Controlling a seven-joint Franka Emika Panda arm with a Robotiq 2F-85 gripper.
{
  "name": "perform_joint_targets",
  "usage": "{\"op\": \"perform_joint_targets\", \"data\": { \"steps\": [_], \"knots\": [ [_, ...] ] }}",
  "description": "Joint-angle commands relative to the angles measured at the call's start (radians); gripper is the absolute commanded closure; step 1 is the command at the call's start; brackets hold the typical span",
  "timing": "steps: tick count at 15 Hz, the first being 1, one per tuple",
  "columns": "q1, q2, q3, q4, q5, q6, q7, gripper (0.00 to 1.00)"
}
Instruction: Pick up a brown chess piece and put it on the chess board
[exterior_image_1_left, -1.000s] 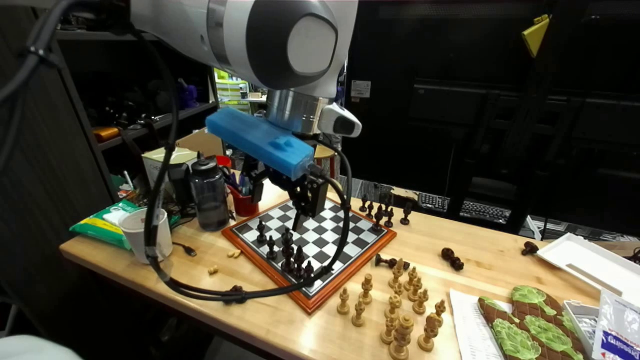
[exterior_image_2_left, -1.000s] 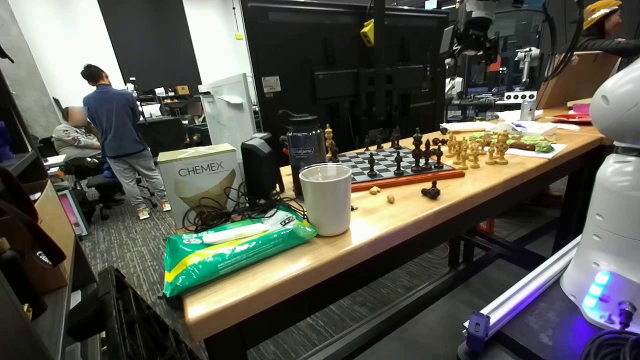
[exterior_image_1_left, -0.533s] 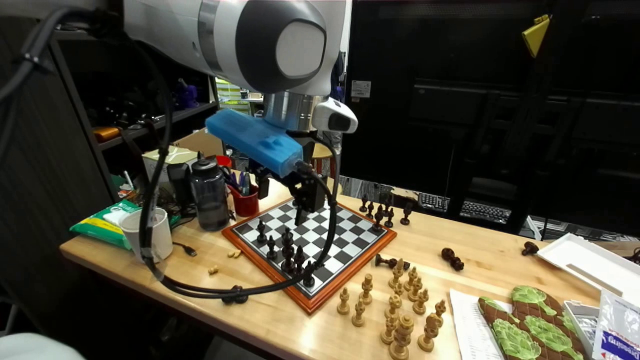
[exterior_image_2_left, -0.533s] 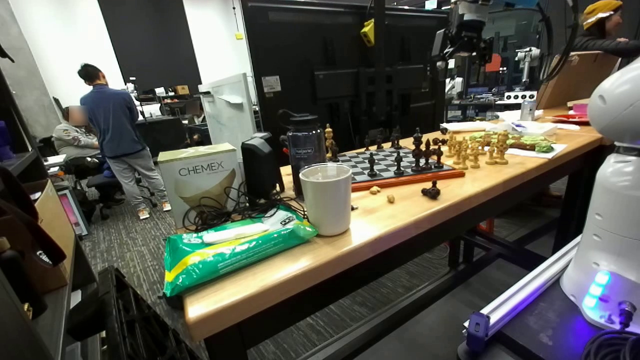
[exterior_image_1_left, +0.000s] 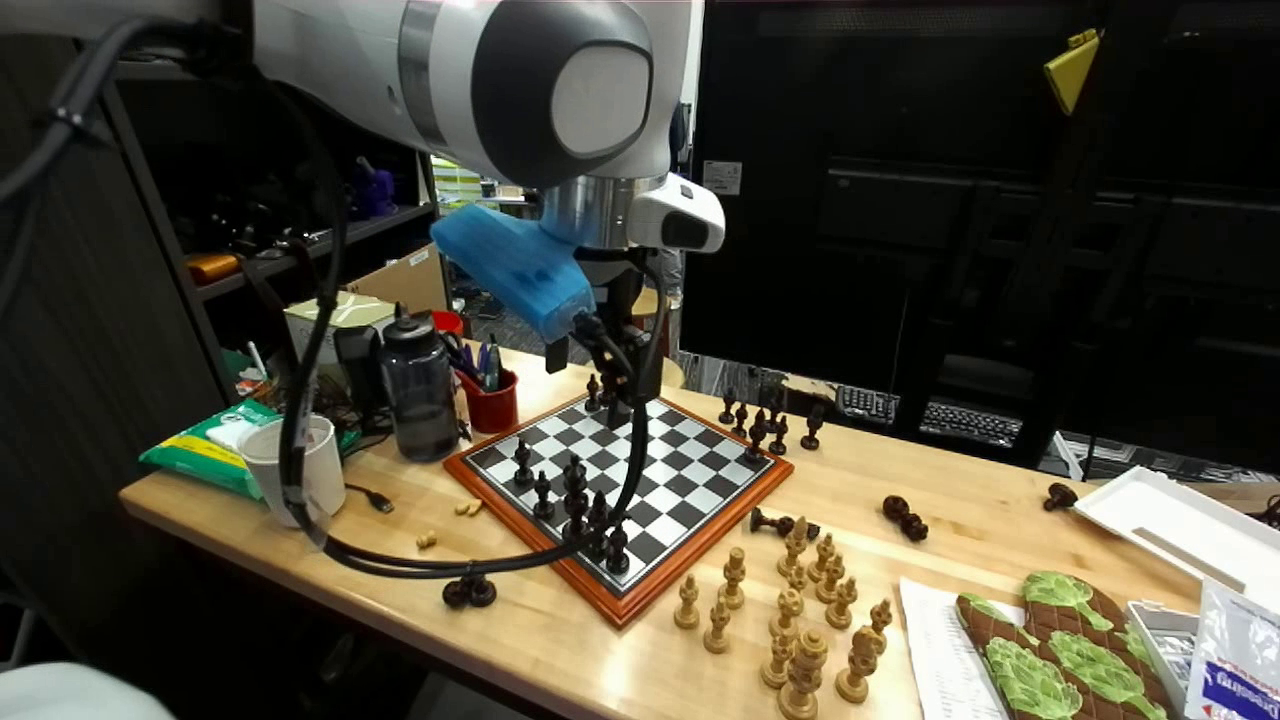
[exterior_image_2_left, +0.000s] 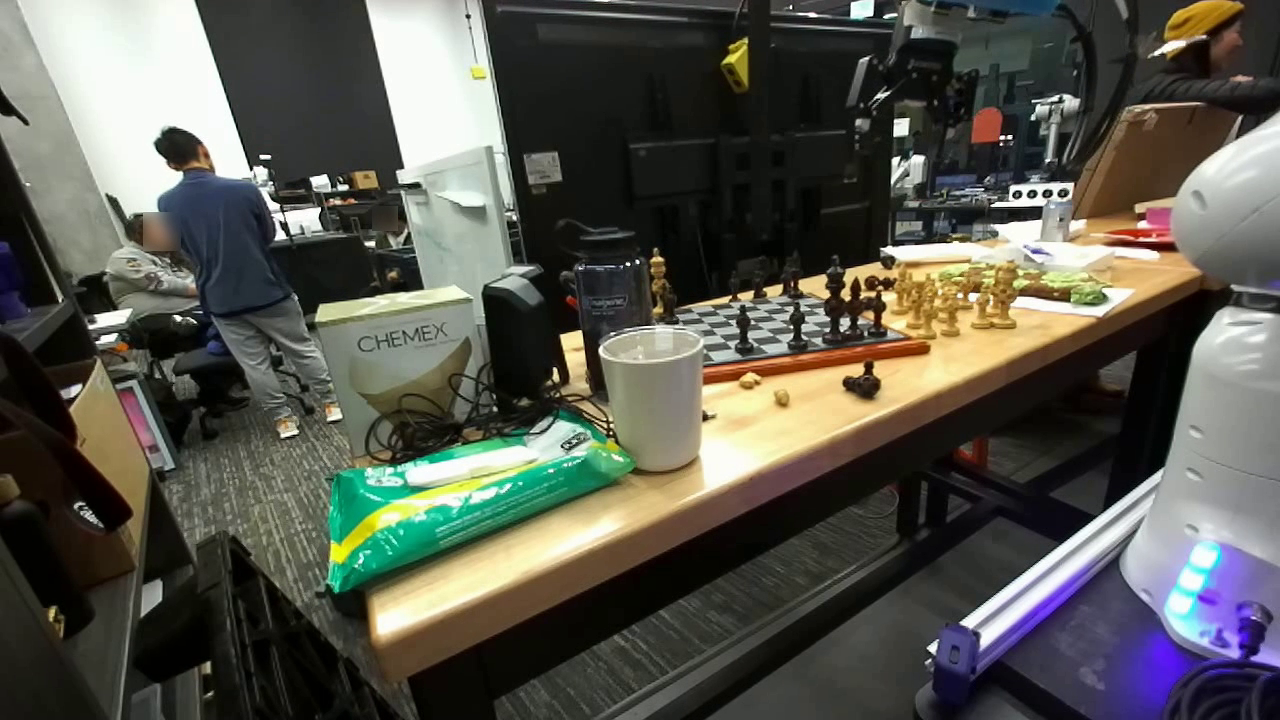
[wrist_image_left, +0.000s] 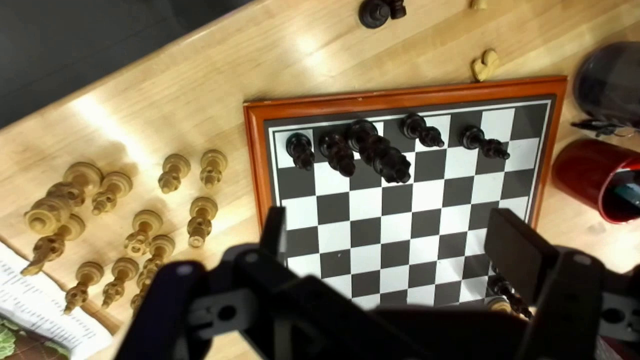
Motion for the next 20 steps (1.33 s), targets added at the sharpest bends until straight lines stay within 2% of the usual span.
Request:
{"op": "perform_joint_targets", "data": {
  "steps": [1,4,7,11,15,18,20],
  "knots": [
    [-0.019,0.045,0.006,0.044,0.012,0.024,0.020,0.00],
    [-0.032,0.068,0.020,0.067,0.019,0.070,0.078,0.00],
    [-0.036,0.088,0.049,0.071,0.058,0.184,0.208,0.00],
    [-0.033,0.126,0.127,0.053,0.128,0.384,0.405,0.00],
    [-0.025,0.149,0.198,0.029,0.102,0.503,0.566,0.00],
    [-0.055,0.124,0.255,-0.009,0.001,0.514,0.673,0.00],
    [-0.060,0.091,0.269,-0.020,-0.074,0.421,0.734,0.00]
  ]
}}
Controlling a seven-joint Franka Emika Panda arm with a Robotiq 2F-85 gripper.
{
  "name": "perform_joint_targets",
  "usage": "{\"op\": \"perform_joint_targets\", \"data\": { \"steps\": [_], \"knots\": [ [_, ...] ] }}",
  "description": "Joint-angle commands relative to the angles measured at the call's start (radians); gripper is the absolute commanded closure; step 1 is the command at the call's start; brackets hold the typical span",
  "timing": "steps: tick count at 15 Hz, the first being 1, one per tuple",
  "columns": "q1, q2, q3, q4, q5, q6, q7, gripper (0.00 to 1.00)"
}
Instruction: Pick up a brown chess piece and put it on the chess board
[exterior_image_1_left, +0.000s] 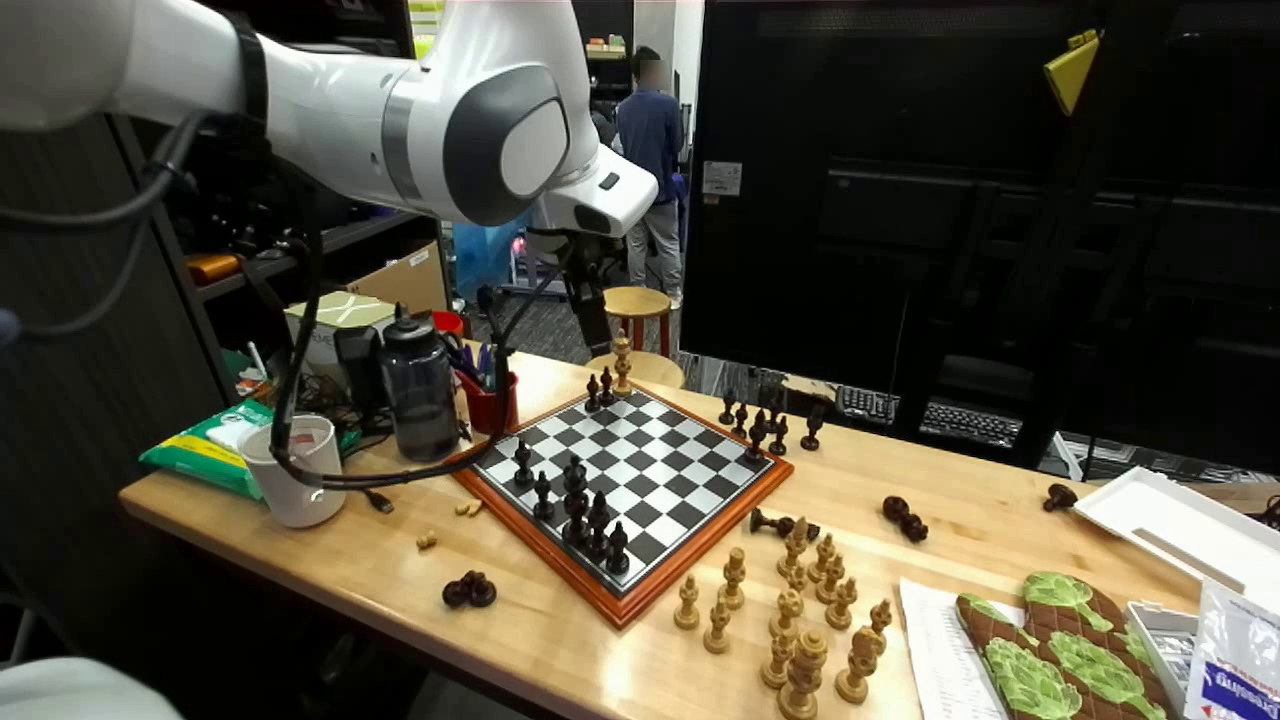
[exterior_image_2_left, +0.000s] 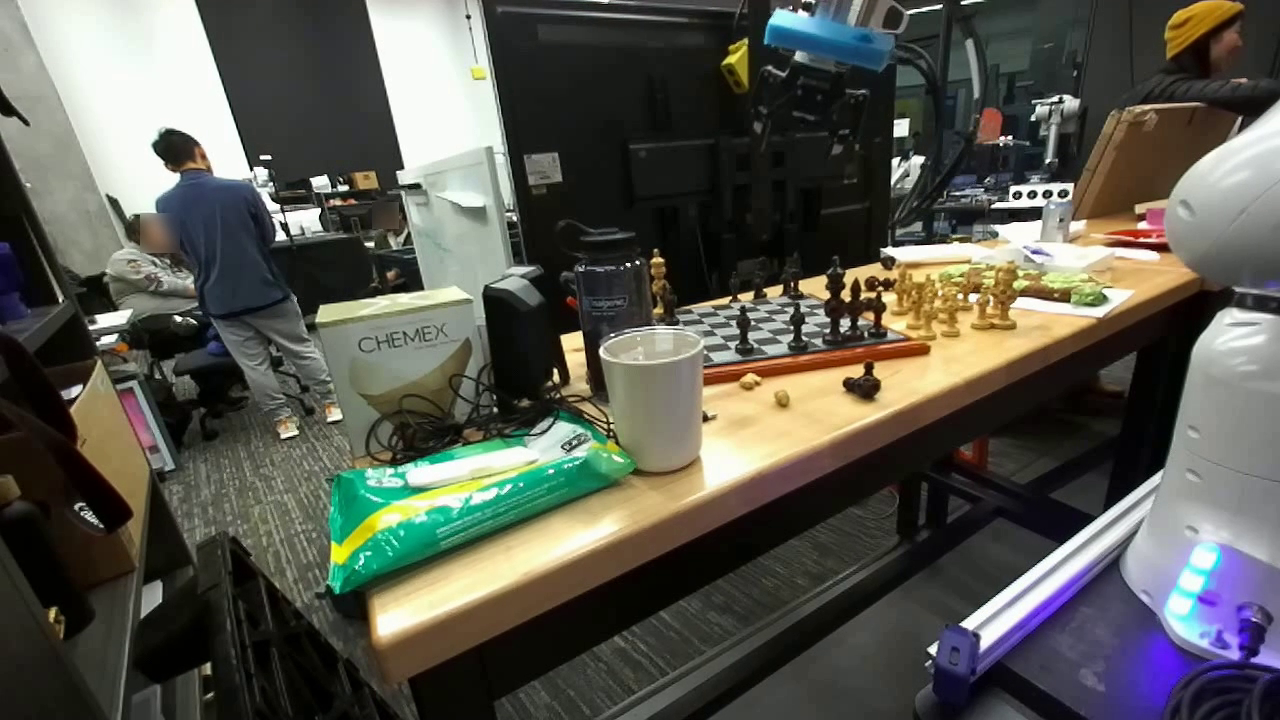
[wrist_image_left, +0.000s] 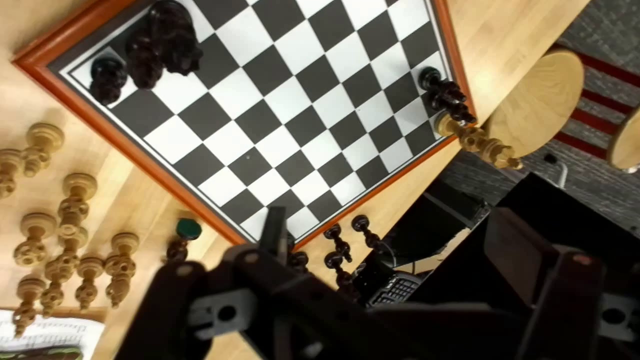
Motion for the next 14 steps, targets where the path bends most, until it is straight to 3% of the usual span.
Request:
{"op": "perform_joint_targets", "data": {
  "steps": [1,8,14],
  "knots": [
    [-0.020,-0.086,0.035,-0.036,-0.107,-0.145,0.104,0.00],
    [0.031,-0.180,0.026,-0.014,-0.142,-0.561,0.131,0.00],
    [0.041,-0.193,-0.020,-0.008,-0.117,-0.640,0.084,0.00]
  ]
}}
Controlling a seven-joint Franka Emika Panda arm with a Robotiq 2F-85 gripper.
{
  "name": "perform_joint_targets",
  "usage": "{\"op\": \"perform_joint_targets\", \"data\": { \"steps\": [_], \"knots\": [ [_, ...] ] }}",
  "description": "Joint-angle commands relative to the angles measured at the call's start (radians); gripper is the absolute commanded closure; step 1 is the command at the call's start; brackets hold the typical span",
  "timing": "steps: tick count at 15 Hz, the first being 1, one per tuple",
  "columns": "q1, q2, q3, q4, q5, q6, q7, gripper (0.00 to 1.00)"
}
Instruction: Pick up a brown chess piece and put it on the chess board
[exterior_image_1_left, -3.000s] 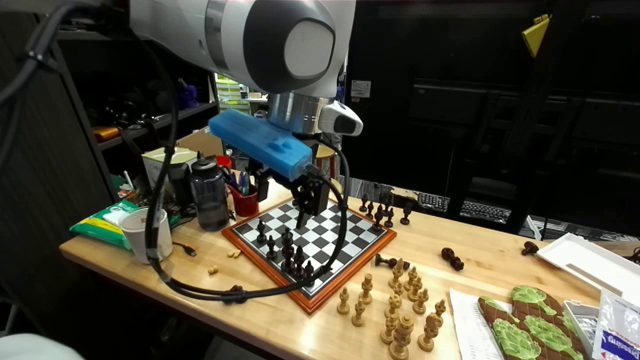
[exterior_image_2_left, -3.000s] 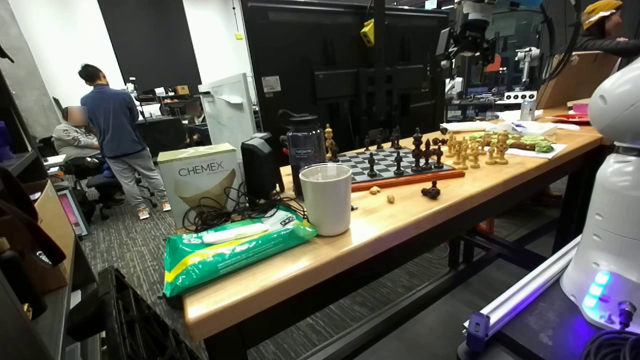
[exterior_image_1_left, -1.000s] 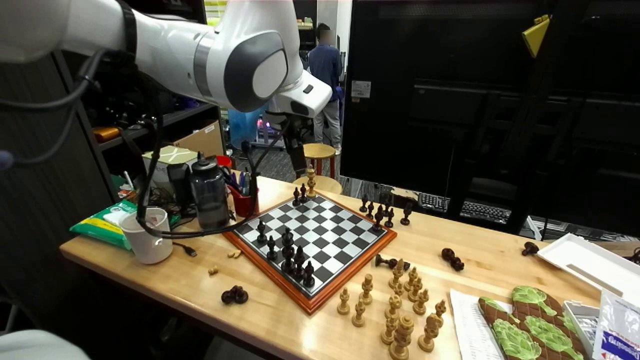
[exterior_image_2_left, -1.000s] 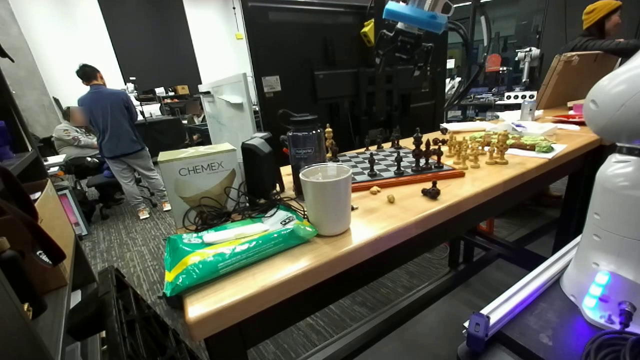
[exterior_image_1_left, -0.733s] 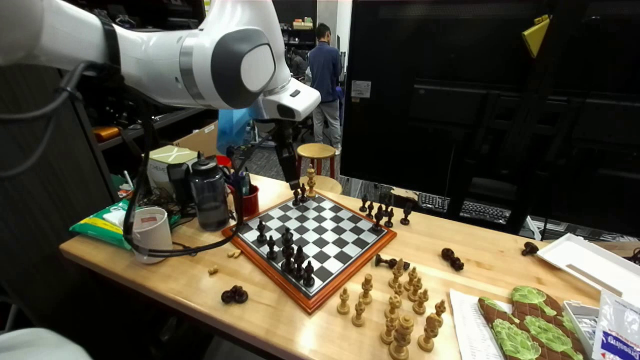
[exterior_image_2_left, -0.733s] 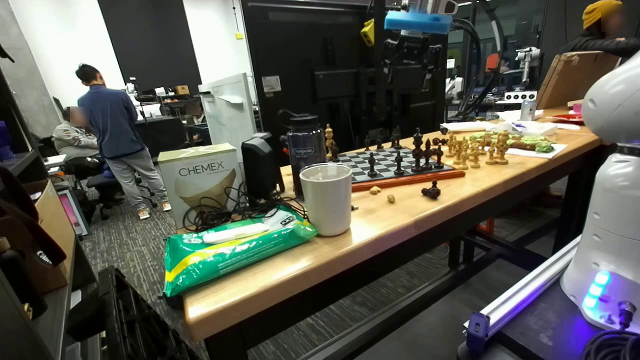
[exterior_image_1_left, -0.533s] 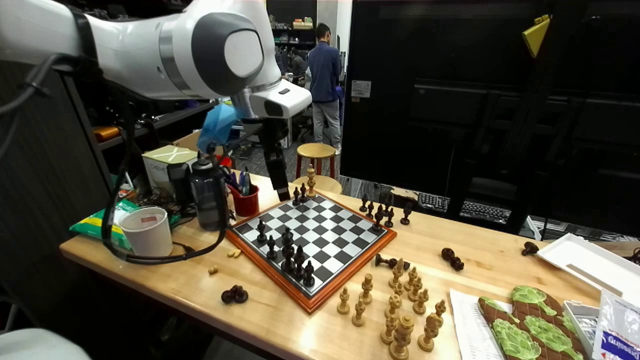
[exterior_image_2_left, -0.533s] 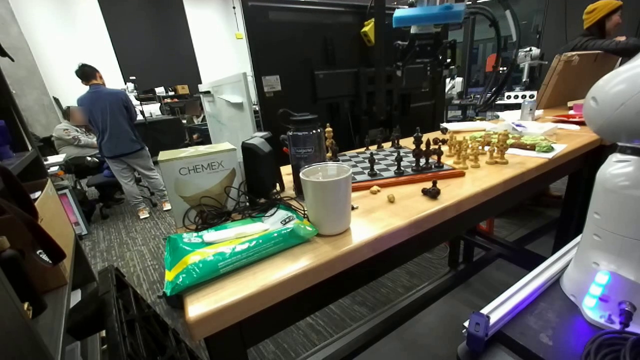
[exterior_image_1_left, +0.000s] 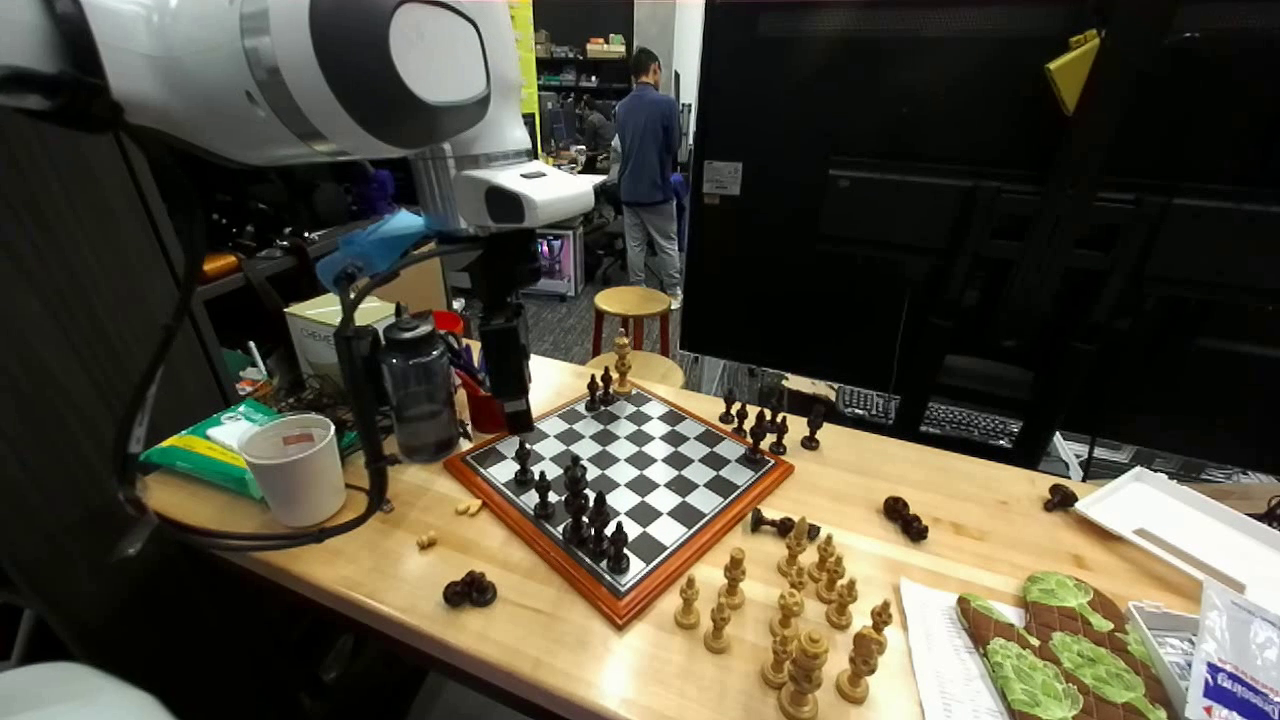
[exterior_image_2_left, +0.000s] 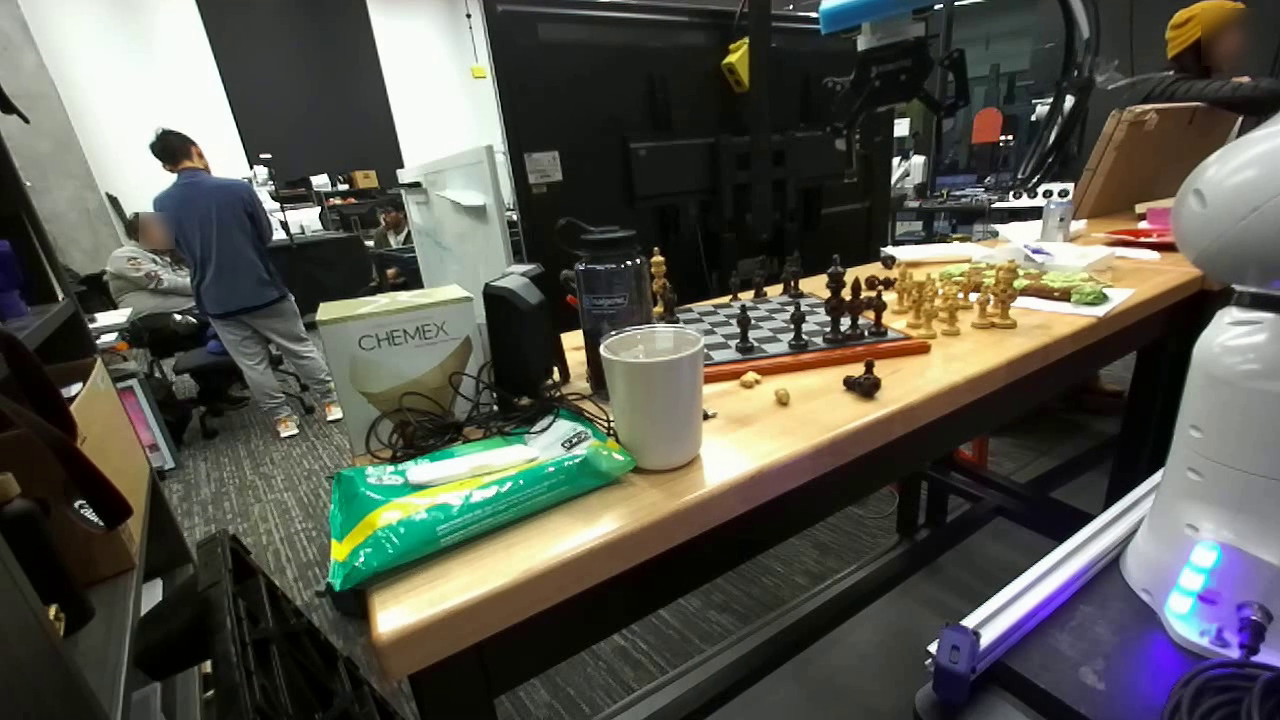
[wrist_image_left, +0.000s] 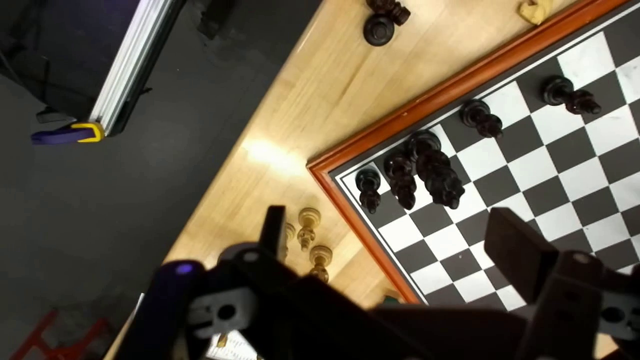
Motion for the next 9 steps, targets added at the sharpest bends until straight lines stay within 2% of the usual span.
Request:
{"op": "perform_joint_targets", "data": {
  "steps": [1,9],
  "knots": [
    [0.009,-0.016,-0.051,0.006,0.017,-0.033,-0.037,0.00],
    [-0.023,-0.043,-0.133,0.018,0.018,-0.041,-0.094,0.00]
  ]
}}
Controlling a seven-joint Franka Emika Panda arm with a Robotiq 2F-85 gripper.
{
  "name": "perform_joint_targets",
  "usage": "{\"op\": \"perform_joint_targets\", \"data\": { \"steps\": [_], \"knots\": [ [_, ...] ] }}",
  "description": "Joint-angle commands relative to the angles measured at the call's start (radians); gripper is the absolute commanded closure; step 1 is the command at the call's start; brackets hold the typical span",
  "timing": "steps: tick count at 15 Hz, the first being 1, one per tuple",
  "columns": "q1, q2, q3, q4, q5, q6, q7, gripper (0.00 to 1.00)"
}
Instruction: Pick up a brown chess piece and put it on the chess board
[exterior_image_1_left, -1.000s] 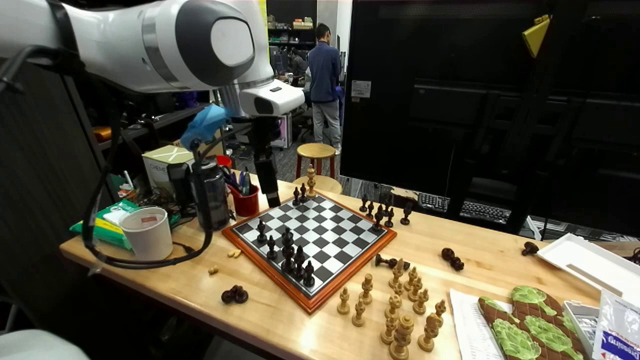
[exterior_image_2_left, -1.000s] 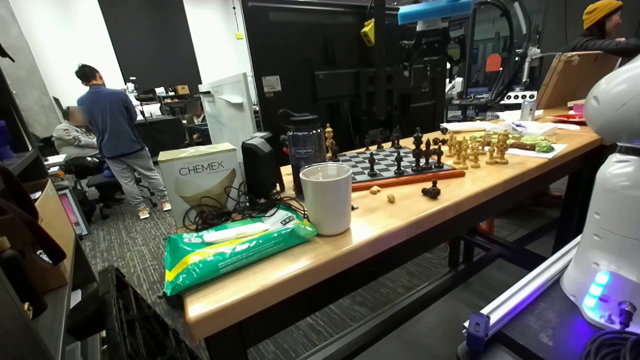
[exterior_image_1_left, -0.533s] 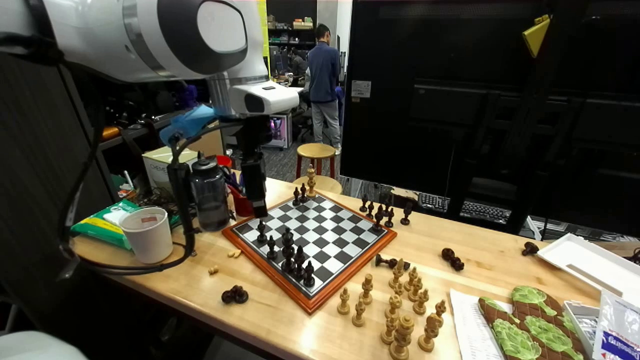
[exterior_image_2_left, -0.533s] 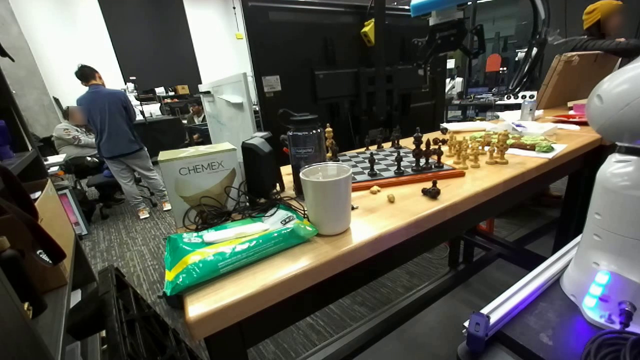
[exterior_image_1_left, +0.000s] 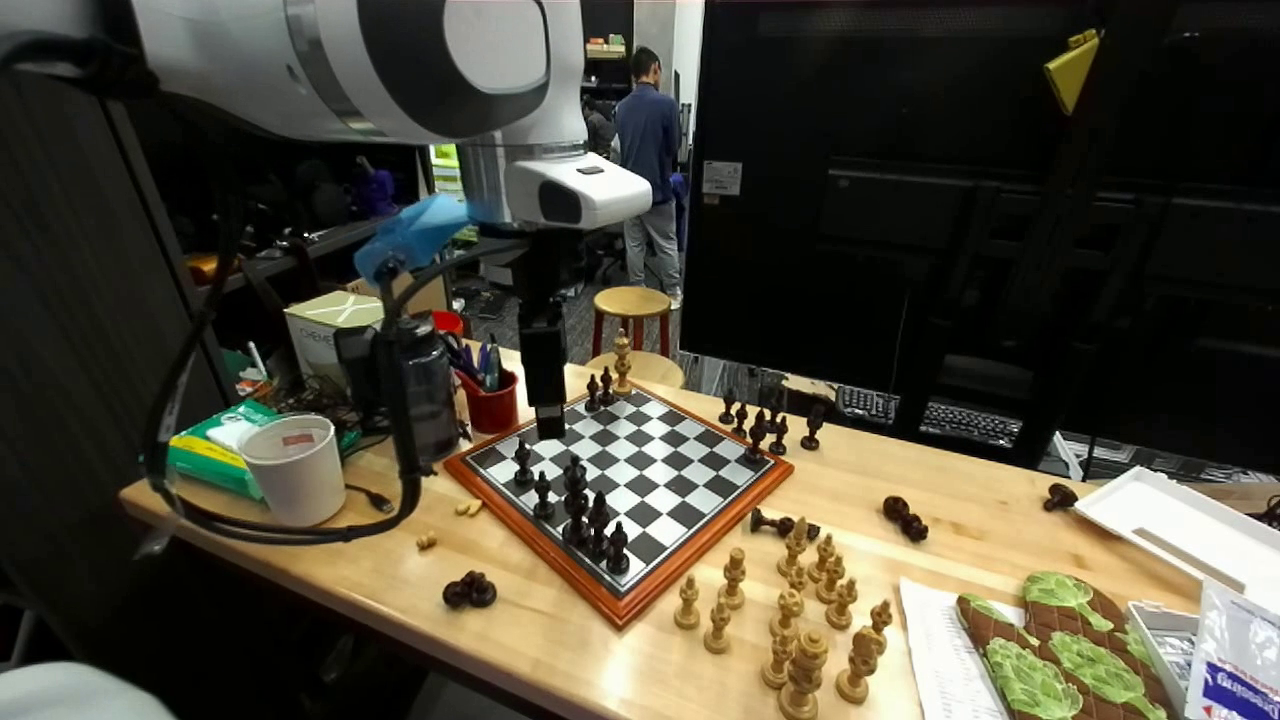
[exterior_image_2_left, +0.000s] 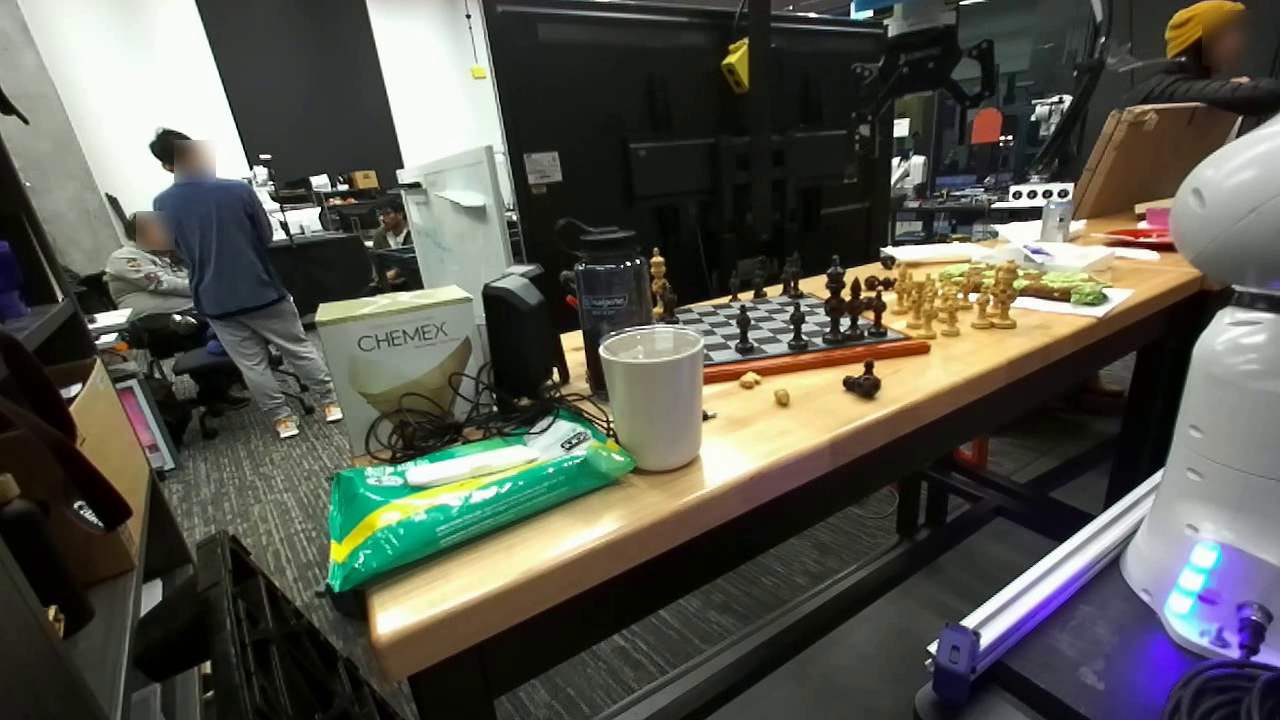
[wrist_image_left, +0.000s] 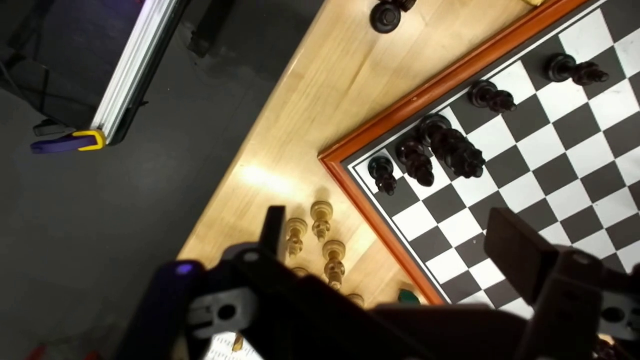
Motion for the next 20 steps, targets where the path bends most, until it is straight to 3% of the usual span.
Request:
{"op": "perform_joint_targets", "data": {
  "steps": [1,20],
  "knots": [
    [-0.020,-0.026,-0.027,0.008,0.015,-0.021,-0.040,0.00],
    [-0.152,-0.026,-0.182,-0.030,0.055,0.004,-0.176,0.00]
  ]
}}
